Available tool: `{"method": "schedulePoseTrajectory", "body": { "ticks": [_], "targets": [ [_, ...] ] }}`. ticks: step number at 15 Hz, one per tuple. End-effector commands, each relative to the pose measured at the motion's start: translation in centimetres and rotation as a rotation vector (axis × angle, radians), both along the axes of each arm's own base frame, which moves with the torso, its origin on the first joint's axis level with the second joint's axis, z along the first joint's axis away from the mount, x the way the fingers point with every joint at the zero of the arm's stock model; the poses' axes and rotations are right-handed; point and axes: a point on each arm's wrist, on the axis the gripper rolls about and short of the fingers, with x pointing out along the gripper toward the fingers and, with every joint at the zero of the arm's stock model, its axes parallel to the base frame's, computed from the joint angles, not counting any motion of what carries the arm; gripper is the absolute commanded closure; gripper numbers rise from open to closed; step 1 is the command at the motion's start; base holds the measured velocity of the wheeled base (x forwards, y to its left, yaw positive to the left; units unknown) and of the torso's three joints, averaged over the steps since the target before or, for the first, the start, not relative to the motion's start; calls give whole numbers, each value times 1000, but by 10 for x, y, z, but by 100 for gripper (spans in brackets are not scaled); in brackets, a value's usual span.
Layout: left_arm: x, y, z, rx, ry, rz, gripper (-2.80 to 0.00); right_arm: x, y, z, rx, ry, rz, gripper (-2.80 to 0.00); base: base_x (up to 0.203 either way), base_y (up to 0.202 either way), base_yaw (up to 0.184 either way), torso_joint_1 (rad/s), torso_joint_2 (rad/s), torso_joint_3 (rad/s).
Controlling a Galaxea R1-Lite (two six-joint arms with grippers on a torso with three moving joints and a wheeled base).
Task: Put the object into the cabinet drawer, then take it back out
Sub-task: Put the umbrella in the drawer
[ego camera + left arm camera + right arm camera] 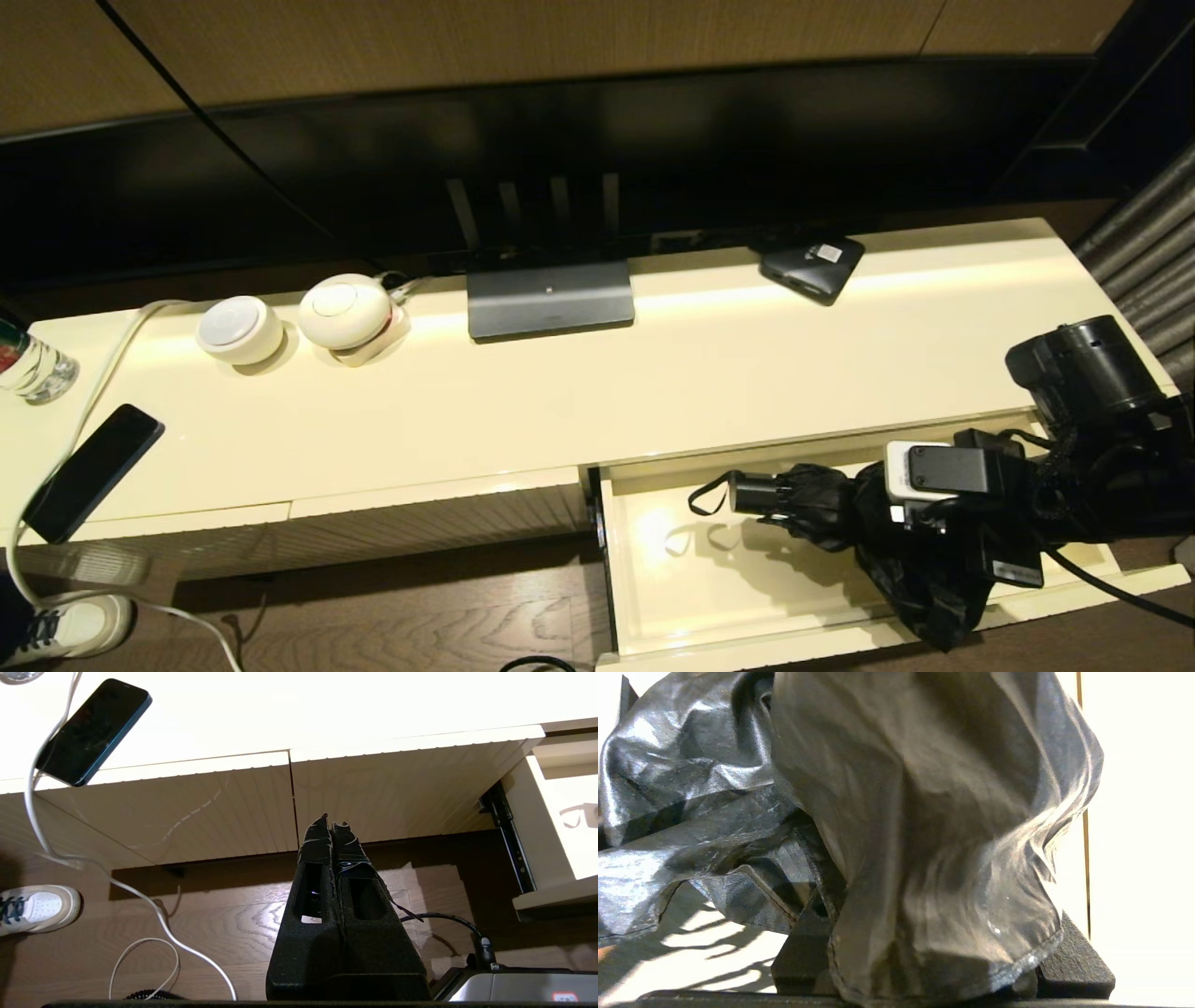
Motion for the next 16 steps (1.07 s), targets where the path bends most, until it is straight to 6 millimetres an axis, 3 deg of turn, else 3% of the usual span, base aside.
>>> {"method": "schedulePoseTrajectory", "body": {
  "ticks": [1,7,16],
  "targets": [
    [0,0,-1,0,4,1,0,25,3,-15,-42,36,36,0,0,0,0,0,0,0],
    [0,0,-1,0,4,1,0,57,4,-17,-138,-50,151,0,0,0,0,0,0,0],
    [0,0,-1,0,4,1,0,90,3,-32,-187,-118,172,0,0,0,0,0,0,0]
  ]
}}
